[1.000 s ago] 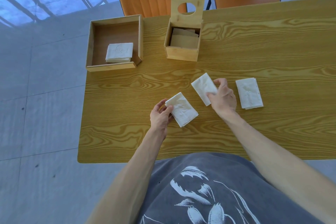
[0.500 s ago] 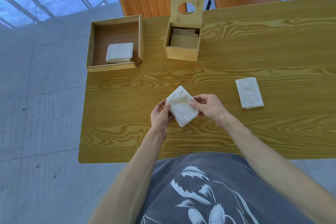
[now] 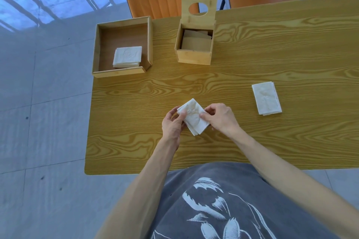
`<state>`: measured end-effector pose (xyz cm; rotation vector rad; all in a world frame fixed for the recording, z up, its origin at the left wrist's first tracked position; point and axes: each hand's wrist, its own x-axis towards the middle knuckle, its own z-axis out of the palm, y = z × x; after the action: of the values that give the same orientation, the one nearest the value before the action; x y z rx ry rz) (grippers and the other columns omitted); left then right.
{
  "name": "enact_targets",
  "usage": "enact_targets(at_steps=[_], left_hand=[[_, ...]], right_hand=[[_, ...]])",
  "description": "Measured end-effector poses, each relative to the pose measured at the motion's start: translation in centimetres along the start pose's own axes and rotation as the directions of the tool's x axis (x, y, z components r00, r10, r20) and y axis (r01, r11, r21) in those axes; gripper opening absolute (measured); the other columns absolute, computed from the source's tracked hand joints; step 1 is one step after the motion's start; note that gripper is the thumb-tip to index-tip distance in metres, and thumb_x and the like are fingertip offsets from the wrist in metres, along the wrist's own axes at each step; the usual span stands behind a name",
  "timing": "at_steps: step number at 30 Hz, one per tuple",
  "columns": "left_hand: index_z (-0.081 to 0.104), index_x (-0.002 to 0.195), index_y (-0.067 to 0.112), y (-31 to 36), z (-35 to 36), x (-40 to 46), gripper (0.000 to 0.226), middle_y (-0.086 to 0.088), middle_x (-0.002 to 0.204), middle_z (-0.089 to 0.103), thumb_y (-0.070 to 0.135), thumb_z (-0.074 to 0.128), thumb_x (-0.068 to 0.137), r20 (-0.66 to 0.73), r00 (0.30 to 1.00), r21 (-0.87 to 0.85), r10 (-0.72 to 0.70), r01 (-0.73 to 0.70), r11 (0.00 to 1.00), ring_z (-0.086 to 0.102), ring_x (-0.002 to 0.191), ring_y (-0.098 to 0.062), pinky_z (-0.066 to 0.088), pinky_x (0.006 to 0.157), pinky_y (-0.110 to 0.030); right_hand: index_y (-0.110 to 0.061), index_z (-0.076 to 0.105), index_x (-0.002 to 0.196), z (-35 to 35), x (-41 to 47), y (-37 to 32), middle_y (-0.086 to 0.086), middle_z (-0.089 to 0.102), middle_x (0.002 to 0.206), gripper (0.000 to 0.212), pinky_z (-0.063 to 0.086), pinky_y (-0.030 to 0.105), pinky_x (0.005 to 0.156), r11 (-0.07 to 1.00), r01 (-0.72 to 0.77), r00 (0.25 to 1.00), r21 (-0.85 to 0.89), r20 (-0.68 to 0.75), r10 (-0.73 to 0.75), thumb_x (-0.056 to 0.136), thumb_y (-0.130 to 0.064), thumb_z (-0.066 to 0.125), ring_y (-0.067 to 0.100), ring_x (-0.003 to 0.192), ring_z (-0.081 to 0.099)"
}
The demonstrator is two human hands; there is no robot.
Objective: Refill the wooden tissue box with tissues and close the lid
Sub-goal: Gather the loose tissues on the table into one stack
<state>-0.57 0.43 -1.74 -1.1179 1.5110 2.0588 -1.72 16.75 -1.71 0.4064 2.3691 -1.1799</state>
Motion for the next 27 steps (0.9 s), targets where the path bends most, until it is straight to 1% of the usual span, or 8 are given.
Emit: enact_targets(at_steps=[2, 6, 9, 11, 15, 20, 23, 27], left_hand=[[0.059, 0.118, 0.013, -0.1, 0.0, 0.1, 0.034, -0.011, 0.105, 0.07, 0.002, 0.07, 0.088, -0.006, 1.0, -0.01, 0.001, -0.001, 1.0, 0.07, 0.094, -0.024, 0.058, 0.084, -0.034], [0.06, 0.119, 0.012, -0.3, -0.1, 0.4, 0.036, -0.013, 0.106, 0.071, 0.0, 0.071, 0.087, -0.019, 1.0, -0.01, 0.012, -0.012, 1.0, 0.07, 0.096, -0.026, 0.058, 0.085, -0.034], [0.06, 0.121, 0.011, -0.4, 0.1, 0.4, 0.038, -0.011, 0.105, 0.071, -0.001, 0.07, 0.087, -0.028, 0.999, -0.006, 0.024, -0.024, 1.0, 0.069, 0.095, -0.025, 0.058, 0.086, -0.035], [0.059, 0.123, 0.01, -0.4, 0.2, 0.5, 0.038, -0.008, 0.104, 0.07, -0.001, 0.069, 0.088, -0.03, 0.999, -0.001, 0.033, -0.033, 0.999, 0.069, 0.094, -0.023, 0.057, 0.088, -0.036], [0.06, 0.123, 0.01, -0.4, 0.8, 0.6, 0.037, -0.007, 0.105, 0.07, -0.001, 0.068, 0.089, -0.012, 0.999, 0.013, 0.038, -0.037, 0.999, 0.068, 0.096, -0.023, 0.056, 0.093, -0.039], [0.059, 0.123, 0.012, -0.3, 2.1, 0.8, 0.037, -0.009, 0.109, 0.07, 0.0, 0.068, 0.089, 0.024, 0.999, 0.042, 0.025, -0.026, 0.999, 0.07, 0.1, -0.025, 0.057, 0.09, -0.04], [0.06, 0.123, 0.012, -0.3, 3.2, 0.7, 0.036, -0.01, 0.109, 0.07, 0.0, 0.067, 0.09, 0.05, 0.999, 0.054, 0.015, -0.018, 0.998, 0.07, 0.098, -0.024, 0.059, 0.084, -0.036], [0.059, 0.122, 0.011, -0.4, 4.5, 0.5, 0.035, -0.009, 0.107, 0.07, 0.0, 0.066, 0.09, 0.092, 0.996, 0.079, 0.007, -0.014, 0.997, 0.07, 0.094, -0.022, 0.059, 0.081, -0.034]], right_hand=[[-0.02, 0.072, 0.097, 0.1, -0.1, -0.1, -0.003, 0.074, 0.089, 0.024, 0.058, 0.037, 0.072, 0.989, 0.015, 0.999, -0.146, -0.034, -0.021, 0.084, -0.04, 0.069, 0.018, 0.08, 0.069], [-0.024, 0.071, 0.097, 0.2, -0.2, -0.2, -0.005, 0.073, 0.091, 0.026, 0.054, 0.033, 0.072, 0.975, 0.025, 0.998, -0.22, -0.049, -0.037, 0.083, -0.044, 0.068, 0.016, 0.086, 0.067], [-0.026, 0.07, 0.102, -0.4, -0.2, 0.2, -0.01, 0.072, 0.093, 0.031, 0.055, 0.033, 0.074, 0.979, 0.02, 0.997, -0.205, -0.072, -0.035, 0.081, -0.049, 0.069, 0.012, 0.089, 0.066], [-0.025, 0.07, 0.103, -1.1, -0.1, 0.6, -0.012, 0.07, 0.092, 0.031, 0.053, 0.03, 0.071, 0.984, 0.009, 0.994, -0.176, -0.109, -0.029, 0.082, -0.049, 0.069, 0.011, 0.088, 0.065], [-0.022, 0.072, 0.104, -3.6, 0.2, 1.9, -0.006, 0.073, 0.095, 0.027, 0.046, 0.026, 0.067, 0.984, -0.044, 0.971, -0.173, -0.241, 0.001, 0.089, -0.043, 0.065, 0.016, 0.09, 0.067], [-0.02, 0.072, 0.108, -7.2, 0.6, 4.0, -0.002, 0.075, 0.099, 0.024, 0.053, 0.033, 0.076, 0.98, -0.135, 0.903, -0.146, -0.425, 0.061, 0.093, -0.034, 0.06, 0.023, 0.093, 0.068], [-0.021, 0.07, 0.109, -8.7, 0.9, 5.5, -0.001, 0.074, 0.101, 0.024, 0.051, 0.035, 0.081, 0.971, -0.207, 0.856, -0.117, -0.503, 0.122, 0.092, -0.034, 0.059, 0.026, 0.098, 0.067], [-0.017, 0.06, 0.124, -9.7, 1.0, 7.1, 0.009, 0.06, 0.12, 0.037, 0.049, 0.039, 0.087, 0.962, -0.26, 0.815, -0.089, -0.555, 0.169, 0.091, -0.033, 0.059, 0.029, 0.111, 0.058]])
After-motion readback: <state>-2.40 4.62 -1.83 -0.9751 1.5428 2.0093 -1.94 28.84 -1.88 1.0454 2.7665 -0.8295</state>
